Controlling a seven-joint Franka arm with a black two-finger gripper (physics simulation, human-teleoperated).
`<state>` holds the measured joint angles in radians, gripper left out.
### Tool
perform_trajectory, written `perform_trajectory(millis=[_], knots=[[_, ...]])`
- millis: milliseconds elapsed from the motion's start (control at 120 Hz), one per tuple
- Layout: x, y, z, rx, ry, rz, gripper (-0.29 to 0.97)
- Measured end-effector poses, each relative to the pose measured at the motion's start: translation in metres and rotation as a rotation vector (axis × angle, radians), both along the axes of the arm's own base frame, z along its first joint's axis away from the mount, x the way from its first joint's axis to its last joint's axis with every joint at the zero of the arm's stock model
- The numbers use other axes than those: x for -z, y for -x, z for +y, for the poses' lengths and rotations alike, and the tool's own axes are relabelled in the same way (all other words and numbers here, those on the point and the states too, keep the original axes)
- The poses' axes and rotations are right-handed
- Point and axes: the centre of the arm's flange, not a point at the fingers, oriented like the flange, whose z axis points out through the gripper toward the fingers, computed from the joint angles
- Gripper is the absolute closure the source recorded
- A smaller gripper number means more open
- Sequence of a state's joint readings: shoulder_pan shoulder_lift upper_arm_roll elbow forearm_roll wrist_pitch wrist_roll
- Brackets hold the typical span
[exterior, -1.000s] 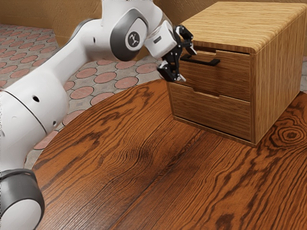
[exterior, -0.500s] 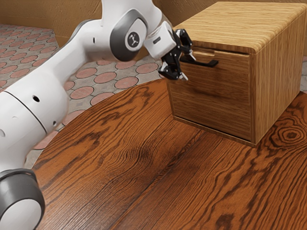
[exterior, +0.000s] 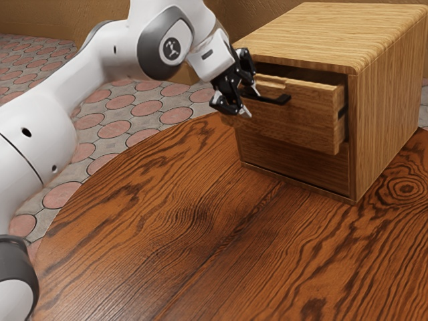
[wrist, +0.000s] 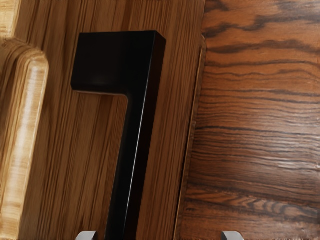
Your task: Pull the drawer handle with one arm to open the drawer
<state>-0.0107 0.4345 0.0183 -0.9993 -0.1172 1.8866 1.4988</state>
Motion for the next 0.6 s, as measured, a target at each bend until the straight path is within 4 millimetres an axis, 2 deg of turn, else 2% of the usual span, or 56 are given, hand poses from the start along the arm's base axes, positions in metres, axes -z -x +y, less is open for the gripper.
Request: perform_trajectory(millis=[600], knots=[[-0.014,0.047,-0.006,-0.037,0.055,0.068,0.45]])
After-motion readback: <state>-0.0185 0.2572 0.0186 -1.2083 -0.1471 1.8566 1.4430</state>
